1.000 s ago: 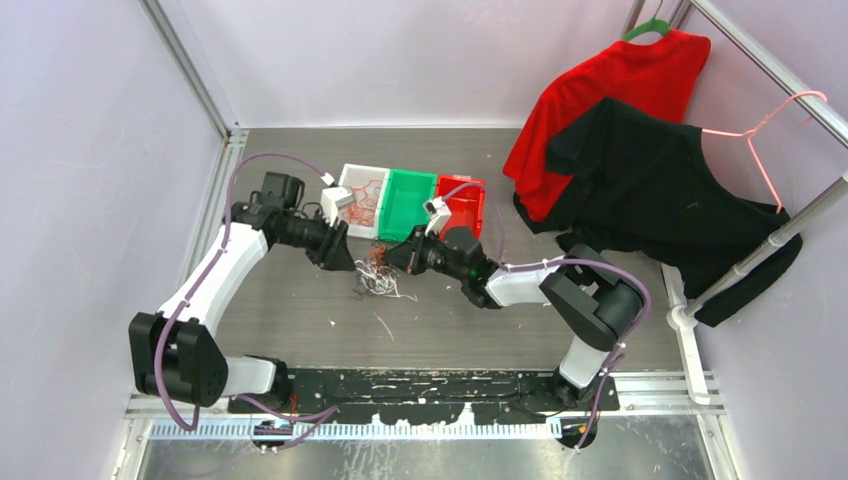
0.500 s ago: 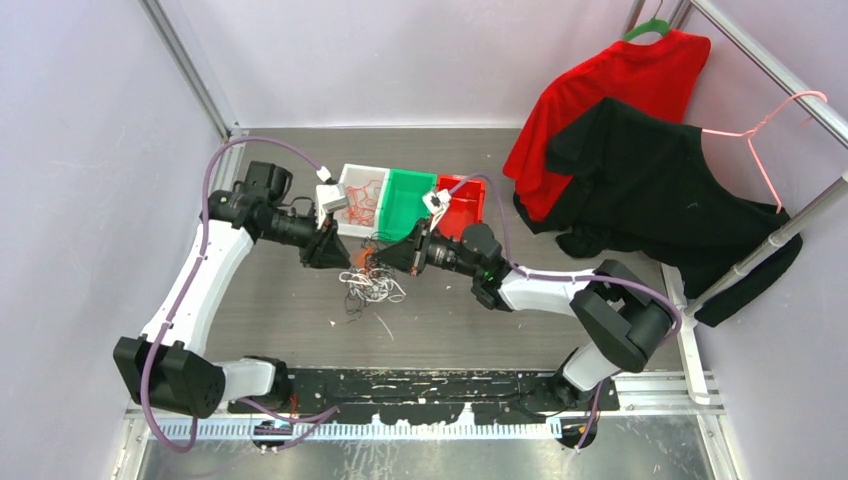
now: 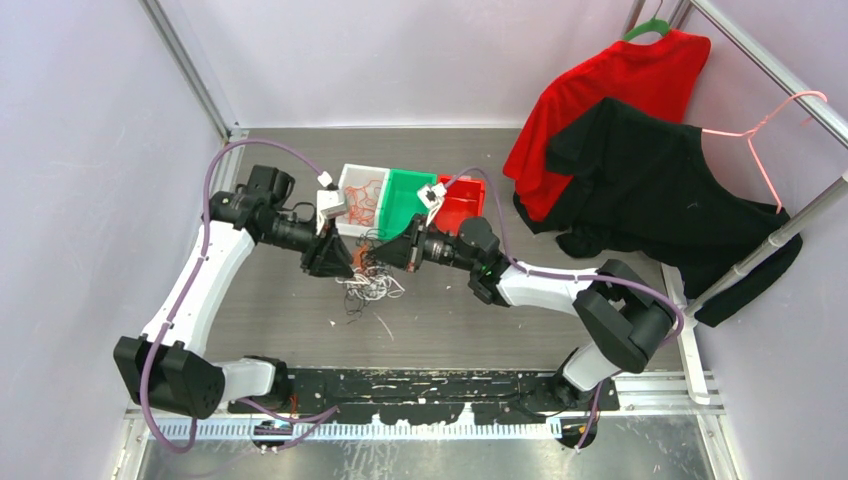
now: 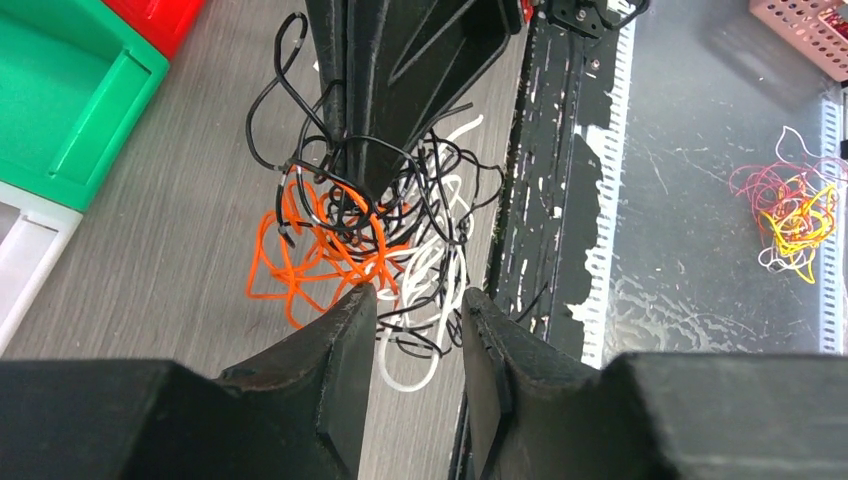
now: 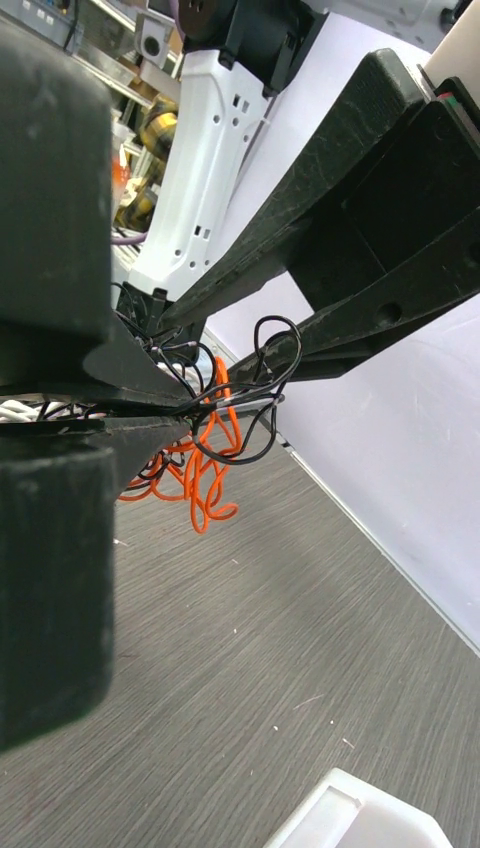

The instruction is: Untangle the cables

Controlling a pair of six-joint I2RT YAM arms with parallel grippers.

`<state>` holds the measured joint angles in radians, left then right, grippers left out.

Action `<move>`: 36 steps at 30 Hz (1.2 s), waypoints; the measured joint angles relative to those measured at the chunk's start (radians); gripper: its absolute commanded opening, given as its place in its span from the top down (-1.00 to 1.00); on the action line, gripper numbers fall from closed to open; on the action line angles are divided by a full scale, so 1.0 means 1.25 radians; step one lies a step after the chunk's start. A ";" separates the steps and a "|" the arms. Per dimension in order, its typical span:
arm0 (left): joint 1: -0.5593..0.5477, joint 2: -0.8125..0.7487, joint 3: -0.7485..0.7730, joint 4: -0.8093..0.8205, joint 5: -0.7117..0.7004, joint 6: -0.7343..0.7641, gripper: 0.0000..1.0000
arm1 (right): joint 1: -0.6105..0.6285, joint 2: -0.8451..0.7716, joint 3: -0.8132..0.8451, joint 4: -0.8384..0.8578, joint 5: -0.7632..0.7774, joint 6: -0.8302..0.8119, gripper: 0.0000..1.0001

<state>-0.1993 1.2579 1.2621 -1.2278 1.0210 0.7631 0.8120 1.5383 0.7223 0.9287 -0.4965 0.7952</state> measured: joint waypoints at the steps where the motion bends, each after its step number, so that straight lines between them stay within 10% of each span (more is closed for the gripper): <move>1: -0.002 0.000 -0.005 0.011 -0.001 -0.005 0.28 | 0.002 0.001 0.005 -0.006 0.000 0.001 0.97; 16: -0.008 0.001 -0.012 0.056 -0.076 0.031 0.56 | 0.021 0.019 0.028 -0.069 -0.009 -0.006 0.97; 24: -0.008 -0.001 -0.030 0.048 -0.125 0.086 0.07 | 0.022 0.019 0.028 -0.077 -0.013 -0.008 0.97; 36: -0.008 -0.010 -0.072 0.051 -0.097 0.066 0.10 | 0.025 0.028 0.031 -0.048 -0.043 0.011 0.97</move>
<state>-0.2096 1.2453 1.1725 -1.1645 0.8993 0.8452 0.8436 1.5734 0.7612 0.8684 -0.5499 0.8089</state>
